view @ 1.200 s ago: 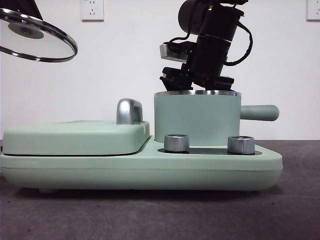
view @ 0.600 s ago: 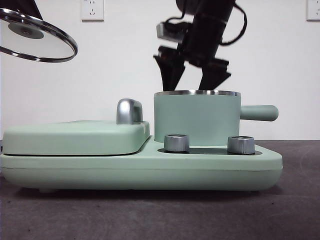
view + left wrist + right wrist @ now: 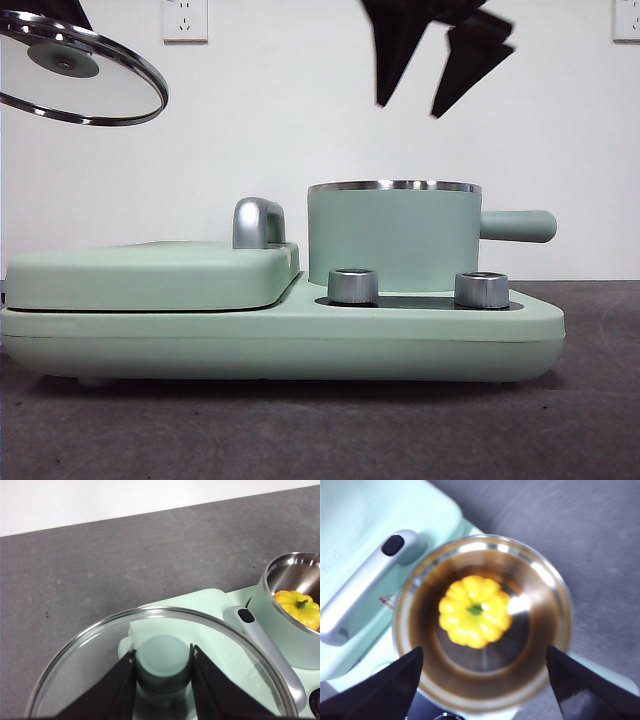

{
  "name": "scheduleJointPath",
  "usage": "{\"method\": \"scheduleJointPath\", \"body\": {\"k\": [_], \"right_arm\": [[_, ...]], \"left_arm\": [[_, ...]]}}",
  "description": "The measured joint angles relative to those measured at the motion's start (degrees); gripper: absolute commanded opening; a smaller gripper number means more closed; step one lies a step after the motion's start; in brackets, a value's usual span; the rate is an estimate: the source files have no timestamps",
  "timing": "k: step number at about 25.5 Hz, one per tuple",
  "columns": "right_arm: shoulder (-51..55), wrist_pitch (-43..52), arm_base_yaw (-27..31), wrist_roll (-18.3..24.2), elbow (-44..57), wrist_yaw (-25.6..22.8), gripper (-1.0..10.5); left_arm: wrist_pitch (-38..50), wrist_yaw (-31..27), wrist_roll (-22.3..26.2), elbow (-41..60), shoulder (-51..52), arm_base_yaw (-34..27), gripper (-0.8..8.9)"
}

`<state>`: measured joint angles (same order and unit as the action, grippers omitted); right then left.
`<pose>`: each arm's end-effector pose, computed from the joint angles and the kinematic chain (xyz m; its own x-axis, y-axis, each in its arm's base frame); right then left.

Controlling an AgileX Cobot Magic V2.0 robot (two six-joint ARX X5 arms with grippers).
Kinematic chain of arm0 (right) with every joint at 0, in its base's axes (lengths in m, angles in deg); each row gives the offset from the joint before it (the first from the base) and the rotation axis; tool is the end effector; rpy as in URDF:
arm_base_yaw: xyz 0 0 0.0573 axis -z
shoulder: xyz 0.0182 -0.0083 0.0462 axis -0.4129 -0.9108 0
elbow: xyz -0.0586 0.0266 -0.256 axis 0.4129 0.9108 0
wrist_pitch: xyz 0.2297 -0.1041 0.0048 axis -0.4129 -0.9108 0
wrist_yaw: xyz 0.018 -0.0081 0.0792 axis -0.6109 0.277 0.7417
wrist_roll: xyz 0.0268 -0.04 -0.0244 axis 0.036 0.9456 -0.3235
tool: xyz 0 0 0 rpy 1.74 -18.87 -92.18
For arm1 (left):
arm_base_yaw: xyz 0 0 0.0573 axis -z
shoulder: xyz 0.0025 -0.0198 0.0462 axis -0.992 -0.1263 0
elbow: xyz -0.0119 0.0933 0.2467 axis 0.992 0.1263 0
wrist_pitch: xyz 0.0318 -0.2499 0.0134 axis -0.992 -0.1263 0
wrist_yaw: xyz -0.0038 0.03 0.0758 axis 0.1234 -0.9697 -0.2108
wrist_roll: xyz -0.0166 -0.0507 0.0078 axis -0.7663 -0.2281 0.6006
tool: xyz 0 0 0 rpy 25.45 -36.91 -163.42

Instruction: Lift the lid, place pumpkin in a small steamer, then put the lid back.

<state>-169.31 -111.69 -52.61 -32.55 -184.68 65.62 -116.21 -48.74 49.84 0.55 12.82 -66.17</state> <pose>0.2933 0.1601 0.3601 0.4772 0.3442 -0.8086 -0.5613 0.8274 0.0209 0.1947 -0.0598 0.3473 0.8425 -0.3117 -0.4394 0.3393 0.9405 -0.0167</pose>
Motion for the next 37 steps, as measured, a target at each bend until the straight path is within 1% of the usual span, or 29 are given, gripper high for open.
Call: {"method": "scheduleJointPath", "body": {"k": [3,5,10,12,14,18,22,26,32,37], "right_arm": [[10.78,6.95,1.42,-1.03,13.22,-0.02,3.8],[17.73,10.03,2.01,-2.05,19.47,-0.09,3.8],[33.29,11.52,2.03,-3.28,29.94,-0.22,3.8],[38.45,11.39,2.03,-4.63,33.33,-1.4,3.8],[43.69,11.21,2.03,-5.79,36.41,-1.53,3.8],[48.35,10.27,2.03,-6.69,39.12,-1.53,3.8],[50.93,7.34,2.03,-7.58,40.54,-1.79,3.8],[52.63,6.91,2.03,-7.61,41.11,-3.02,3.8],[54.71,6.91,2.03,-7.63,41.11,-4.31,3.8],[54.9,6.84,2.03,-7.61,41.11,-4.46,3.8]], "left_arm": [[0.0,0.0,-0.11,0.0,0.0,1.18,0.15],[0.0,0.02,-0.15,-0.02,-0.02,1.92,0.15],[0.0,0.0,-0.15,0.0,-0.9,3.06,0.15],[0.2,0.0,-0.15,0.0,-1.07,3.67,0.15],[1.77,0.0,-0.76,-0.02,-1.79,4.42,0.15],[5.42,0.0,-3.23,-0.02,-3.67,5.62,0.15],[9.4,0.0,-3.89,0.0,-6.64,7.72,0.15],[14.38,0.0,-4.42,-0.02,-10.38,10.12,0.15],[24.09,0.02,-4.48,-0.02,-16.17,14.08,0.15],[33.33,0.02,-4.5,-0.02,-20.87,16.96,0.15]]}}
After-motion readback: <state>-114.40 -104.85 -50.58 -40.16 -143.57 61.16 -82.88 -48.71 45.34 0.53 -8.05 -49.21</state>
